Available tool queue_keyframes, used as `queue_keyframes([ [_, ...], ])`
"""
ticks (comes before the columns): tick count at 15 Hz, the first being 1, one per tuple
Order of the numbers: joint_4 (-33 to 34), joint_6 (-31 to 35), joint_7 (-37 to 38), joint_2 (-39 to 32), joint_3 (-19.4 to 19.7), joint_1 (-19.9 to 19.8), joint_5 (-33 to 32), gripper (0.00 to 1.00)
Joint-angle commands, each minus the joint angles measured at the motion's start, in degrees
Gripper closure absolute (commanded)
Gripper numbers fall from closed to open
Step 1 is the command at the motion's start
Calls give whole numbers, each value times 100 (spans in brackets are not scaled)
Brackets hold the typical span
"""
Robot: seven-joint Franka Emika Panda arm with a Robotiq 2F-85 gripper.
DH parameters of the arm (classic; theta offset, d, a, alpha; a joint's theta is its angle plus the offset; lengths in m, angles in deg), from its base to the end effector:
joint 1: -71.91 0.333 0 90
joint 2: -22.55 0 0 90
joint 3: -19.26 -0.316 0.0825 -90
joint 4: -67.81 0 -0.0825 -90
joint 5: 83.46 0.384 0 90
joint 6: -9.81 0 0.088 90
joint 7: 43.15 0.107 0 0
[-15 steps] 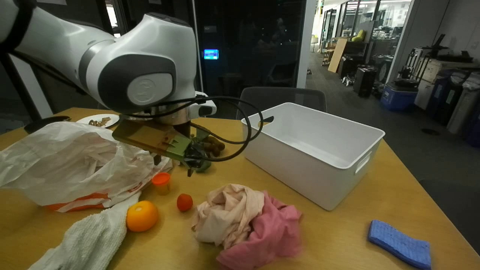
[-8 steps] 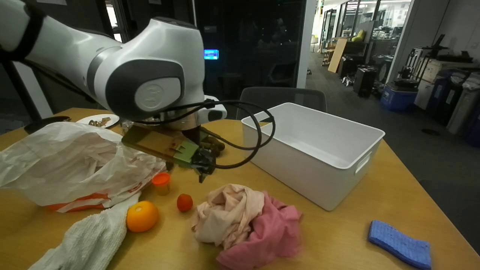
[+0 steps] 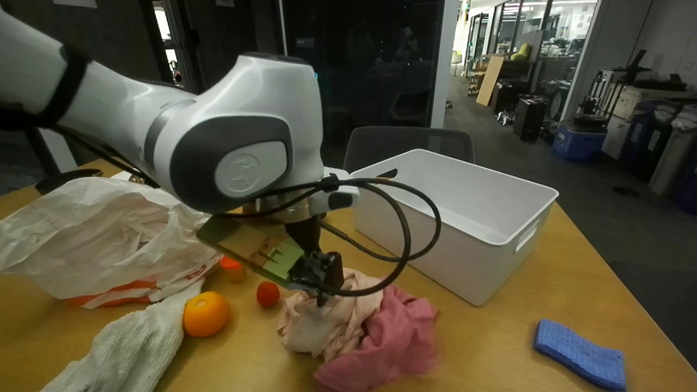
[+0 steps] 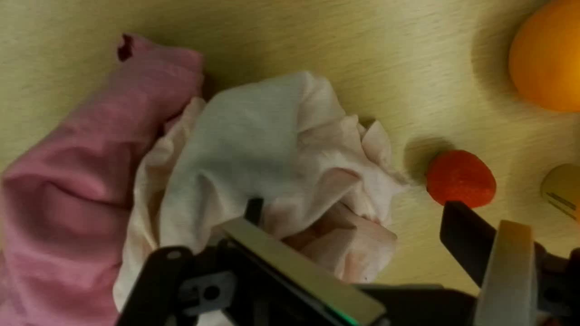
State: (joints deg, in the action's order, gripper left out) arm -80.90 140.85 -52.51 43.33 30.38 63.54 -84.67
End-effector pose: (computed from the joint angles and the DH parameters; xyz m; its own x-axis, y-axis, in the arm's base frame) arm 0.3894 -0.1365 0.3820 0.9866 -0.1530 0.0565 -0.1507 -0.9876 -0.0433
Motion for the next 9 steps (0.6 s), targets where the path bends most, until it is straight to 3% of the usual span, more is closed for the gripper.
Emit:
queue_keyframes([
  [1,-241,760,223,-292,-172,-157,-558,0],
  [5,-322,1990,1145,-939,-445,-635,-2179,0],
  [7,-233,2154,1716,-1184,-500,-846,-2929,0],
  [9,-156,2091,1985,-1354,-442,-843,-3165,0],
])
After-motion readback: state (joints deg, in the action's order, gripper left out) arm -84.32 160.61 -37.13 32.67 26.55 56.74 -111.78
